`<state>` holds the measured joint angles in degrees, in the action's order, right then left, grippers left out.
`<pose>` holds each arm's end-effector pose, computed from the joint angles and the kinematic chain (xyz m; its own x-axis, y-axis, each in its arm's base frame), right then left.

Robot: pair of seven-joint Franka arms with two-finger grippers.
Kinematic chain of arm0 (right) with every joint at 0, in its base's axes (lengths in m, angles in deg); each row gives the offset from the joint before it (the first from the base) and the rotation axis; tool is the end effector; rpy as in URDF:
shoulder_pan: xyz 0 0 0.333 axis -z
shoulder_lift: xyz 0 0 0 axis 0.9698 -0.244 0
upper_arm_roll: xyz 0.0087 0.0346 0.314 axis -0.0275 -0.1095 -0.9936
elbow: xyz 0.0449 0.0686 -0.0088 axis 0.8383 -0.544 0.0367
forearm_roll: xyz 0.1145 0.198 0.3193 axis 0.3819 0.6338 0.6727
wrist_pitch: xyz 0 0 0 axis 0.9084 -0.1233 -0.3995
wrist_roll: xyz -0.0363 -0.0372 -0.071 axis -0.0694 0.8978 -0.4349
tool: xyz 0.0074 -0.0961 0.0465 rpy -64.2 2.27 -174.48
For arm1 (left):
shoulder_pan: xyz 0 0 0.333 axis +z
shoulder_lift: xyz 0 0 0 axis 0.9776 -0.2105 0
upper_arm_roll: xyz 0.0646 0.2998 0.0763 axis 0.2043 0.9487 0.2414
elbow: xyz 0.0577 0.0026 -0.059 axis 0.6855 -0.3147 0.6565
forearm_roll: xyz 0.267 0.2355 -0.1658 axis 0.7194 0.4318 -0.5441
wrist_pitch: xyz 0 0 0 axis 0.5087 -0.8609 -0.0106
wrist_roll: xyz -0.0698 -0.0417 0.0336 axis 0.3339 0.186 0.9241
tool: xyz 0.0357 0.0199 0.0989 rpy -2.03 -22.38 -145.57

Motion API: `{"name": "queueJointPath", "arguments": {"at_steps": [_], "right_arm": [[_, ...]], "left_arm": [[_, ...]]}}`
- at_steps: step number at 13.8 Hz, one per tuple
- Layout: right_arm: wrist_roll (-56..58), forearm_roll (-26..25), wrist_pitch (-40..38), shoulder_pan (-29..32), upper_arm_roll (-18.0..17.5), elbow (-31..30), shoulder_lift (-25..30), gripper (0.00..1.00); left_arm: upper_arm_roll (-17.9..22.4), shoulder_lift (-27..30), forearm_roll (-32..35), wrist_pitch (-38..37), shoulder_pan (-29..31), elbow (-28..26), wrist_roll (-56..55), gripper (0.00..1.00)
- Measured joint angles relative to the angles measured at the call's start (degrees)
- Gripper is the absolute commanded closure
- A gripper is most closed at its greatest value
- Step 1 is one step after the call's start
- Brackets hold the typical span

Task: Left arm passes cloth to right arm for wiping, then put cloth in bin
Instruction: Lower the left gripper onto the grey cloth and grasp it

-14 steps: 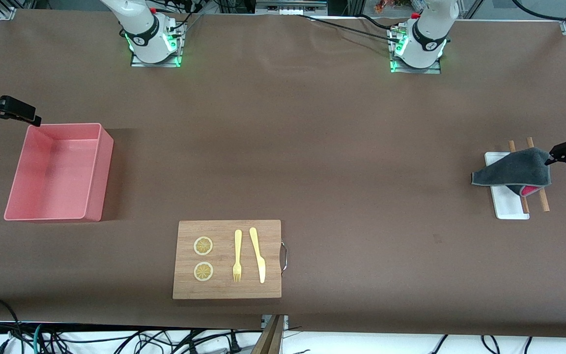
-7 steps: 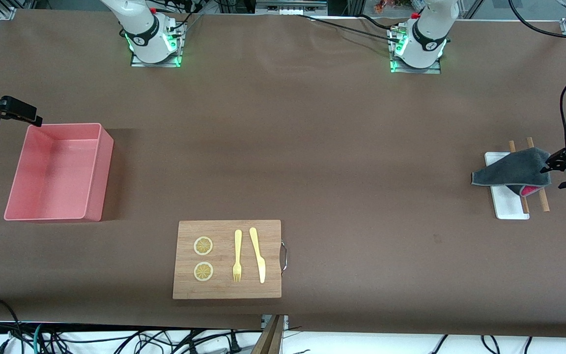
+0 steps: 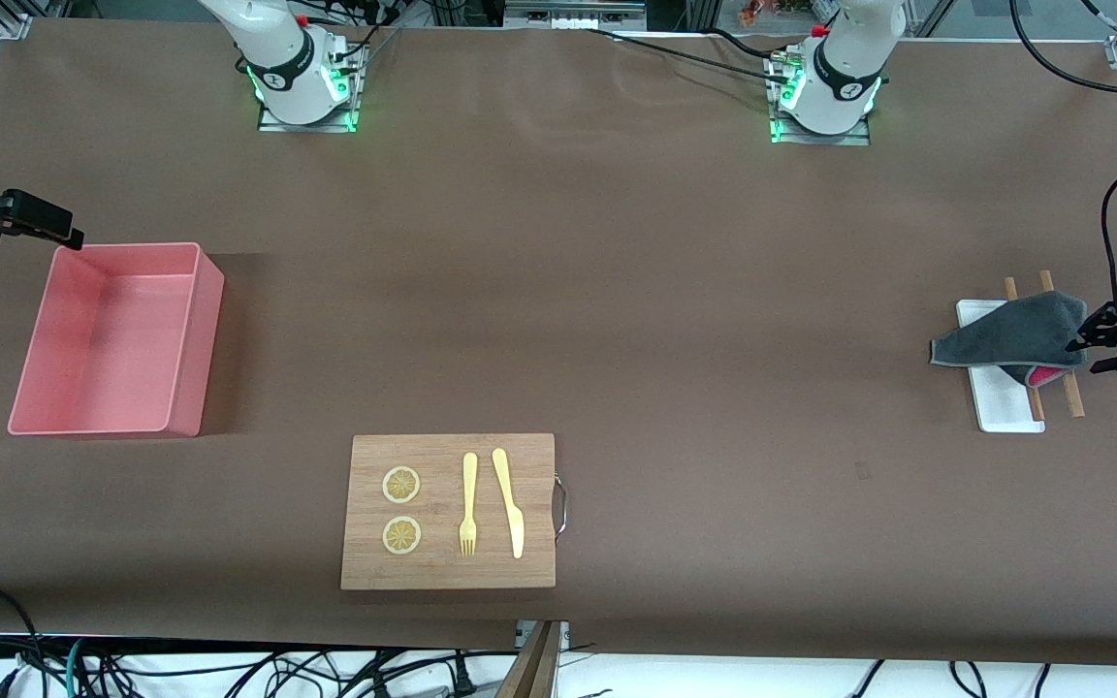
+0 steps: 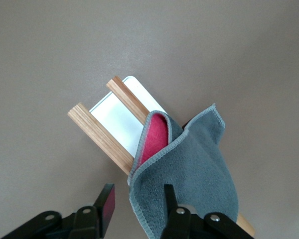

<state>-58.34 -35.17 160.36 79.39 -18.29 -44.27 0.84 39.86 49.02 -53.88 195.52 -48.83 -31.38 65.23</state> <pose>0.5727 -0.0410 0.5956 0.9931 -0.0234 -0.1152 -0.0248 -0.9996 -0.0106 0.5888 0.2924 0.3189 0.7521 -0.6591 -0.0032 -0.6529 -0.7456 0.1334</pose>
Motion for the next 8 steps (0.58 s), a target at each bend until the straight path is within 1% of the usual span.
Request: {"name": "queueJointPath", "arguments": {"at_steps": [2, 3, 4, 5, 8], "right_arm": [[0.0, 0.0, 0.0, 0.0, 0.0, 0.0, 0.0, 0.00], [0.0, 0.0, 0.0, 0.0, 0.0, 0.0, 0.0, 0.00], [0.0, 0.0, 0.0, 0.0, 0.0, 0.0, 0.0, 0.00], [0.0, 0.0, 0.0, 0.0, 0.0, 0.0, 0.0, 0.00], [0.0, 0.0, 0.0, 0.0, 0.0, 0.0, 0.0, 0.00]], "left_arm": [[0.0, -0.2, -1.8, 0.0, 0.4, 0.0, 1.0, 0.76], [0.0, -0.3, -2.0, 0.0, 0.5, 0.0, 1.3, 0.91], [-0.1, -0.4, -2.0, 0.0, 0.6, 0.1, 1.6, 0.97], [-0.1, -0.4, -2.0, 0.0, 0.6, 0.1, 2.2, 1.00], [-0.2, -0.4, -2.1, -0.1, 0.7, 0.7, 3.6, 1.00]]}}
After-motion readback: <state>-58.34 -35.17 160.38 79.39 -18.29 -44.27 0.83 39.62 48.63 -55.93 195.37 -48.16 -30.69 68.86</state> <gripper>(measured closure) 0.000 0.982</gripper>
